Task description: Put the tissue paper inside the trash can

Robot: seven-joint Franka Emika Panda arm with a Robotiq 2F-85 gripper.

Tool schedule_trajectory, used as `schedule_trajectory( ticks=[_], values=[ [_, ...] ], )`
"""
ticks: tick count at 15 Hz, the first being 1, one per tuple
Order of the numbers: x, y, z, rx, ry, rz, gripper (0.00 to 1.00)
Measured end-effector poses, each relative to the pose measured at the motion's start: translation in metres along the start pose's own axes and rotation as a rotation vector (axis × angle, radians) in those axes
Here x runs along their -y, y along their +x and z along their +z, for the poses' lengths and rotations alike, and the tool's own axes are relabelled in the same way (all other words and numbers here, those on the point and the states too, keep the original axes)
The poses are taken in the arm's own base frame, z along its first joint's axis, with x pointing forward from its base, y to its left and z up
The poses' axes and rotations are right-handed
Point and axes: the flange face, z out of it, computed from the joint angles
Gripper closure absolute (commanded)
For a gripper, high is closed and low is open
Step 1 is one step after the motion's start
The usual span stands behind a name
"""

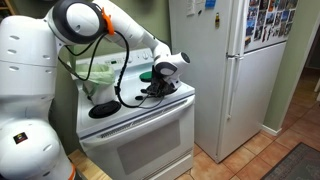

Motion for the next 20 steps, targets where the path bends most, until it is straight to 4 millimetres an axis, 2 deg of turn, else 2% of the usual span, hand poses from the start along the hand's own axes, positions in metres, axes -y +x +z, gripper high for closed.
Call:
schedule_trajectory(
  ticks=[3,5,8,13,17,20],
  values=[
    [0.012,-0.01,-0.014,-0.059,-0.017,-0.05,0.0],
    [0.019,-0.026,-0.03,-0.086,-0.054,-0.101,0.0],
    [0.024,-0.059,-0.06,-0.137,-0.111,-0.165,0.0],
    [0.017,-0.113,-0.104,-0.259,-0.191,-0.219,0.0],
    [0.008,-0.142,-0.123,-0.324,-0.206,-0.223,0.0],
    [0.004,-0.15,-0.125,-0.333,-0.204,-0.221,0.0]
  ],
)
